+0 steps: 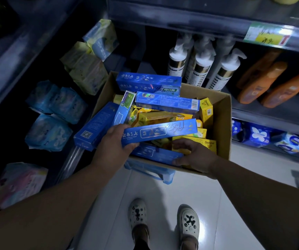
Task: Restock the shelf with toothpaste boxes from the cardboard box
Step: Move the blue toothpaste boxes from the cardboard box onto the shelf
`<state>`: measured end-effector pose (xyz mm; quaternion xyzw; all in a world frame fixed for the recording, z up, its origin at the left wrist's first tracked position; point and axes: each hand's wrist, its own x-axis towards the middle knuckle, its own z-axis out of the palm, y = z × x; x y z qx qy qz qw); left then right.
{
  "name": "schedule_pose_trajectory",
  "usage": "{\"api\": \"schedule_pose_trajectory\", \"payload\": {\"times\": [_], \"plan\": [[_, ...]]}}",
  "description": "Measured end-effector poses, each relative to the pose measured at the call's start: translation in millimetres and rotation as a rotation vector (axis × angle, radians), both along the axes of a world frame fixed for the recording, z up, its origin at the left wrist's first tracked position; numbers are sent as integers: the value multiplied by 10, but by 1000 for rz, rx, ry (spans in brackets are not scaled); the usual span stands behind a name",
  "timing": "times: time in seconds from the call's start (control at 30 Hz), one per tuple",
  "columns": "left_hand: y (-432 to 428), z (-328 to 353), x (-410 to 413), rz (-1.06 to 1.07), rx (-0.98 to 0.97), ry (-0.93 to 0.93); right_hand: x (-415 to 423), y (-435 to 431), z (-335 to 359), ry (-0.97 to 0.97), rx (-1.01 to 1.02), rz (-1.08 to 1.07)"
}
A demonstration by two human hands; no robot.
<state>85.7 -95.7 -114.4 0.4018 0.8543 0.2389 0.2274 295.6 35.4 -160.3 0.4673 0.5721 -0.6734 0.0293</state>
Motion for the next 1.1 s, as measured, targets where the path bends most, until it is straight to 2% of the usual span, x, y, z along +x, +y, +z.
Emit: {"api": "schedule_pose_trajectory", "payload": {"times": [0.23, 0.37, 0.57, 0.67, 0.77, 0.9, 1.1], "plan": [[-17, 96, -48, 58, 26, -17, -37, -29, 161, 61, -30, -105], [9, 144, -82, 76, 50, -13, -27, -85, 269, 24, -4, -45], [15, 223, -139, 72, 41, -15, -99, -108, 360, -99, 456, 324], [24, 316, -172, 48, 22, -1, -139, -104, 500, -141, 635, 434], [49, 453, -207, 39, 51, -17, -157, -73, 633, -174, 652, 385], [84, 697, -283, 38, 83, -47, -141, 20, 844, -51, 506, 203], [17, 1157, -385, 74, 107, -13, 85, 259, 1252, 49, 412, -27]]}}
